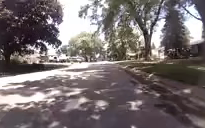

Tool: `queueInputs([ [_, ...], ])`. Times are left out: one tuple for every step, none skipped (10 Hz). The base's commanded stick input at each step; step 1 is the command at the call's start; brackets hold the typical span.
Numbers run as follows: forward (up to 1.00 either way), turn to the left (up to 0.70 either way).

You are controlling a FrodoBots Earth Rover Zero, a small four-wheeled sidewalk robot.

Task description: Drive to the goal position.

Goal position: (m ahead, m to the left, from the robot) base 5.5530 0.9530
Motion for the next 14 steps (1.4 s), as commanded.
queueInputs([
  [0.7, 0.0],
  [0.7, 0.0],
  [0.7, 0.0],
  [0.7, 0.0],
  [0.7, 0.0],
  [0.7, 0.0],
  [0.7, 0.0],
  [0.7, 0.0],
  [0.7, 0.0],
  [0.7, 0.0],
  [0.7, 0.0],
  [0.7, 0.0],
  [0.7, 0.0],
  [0.7, 0.0],
])
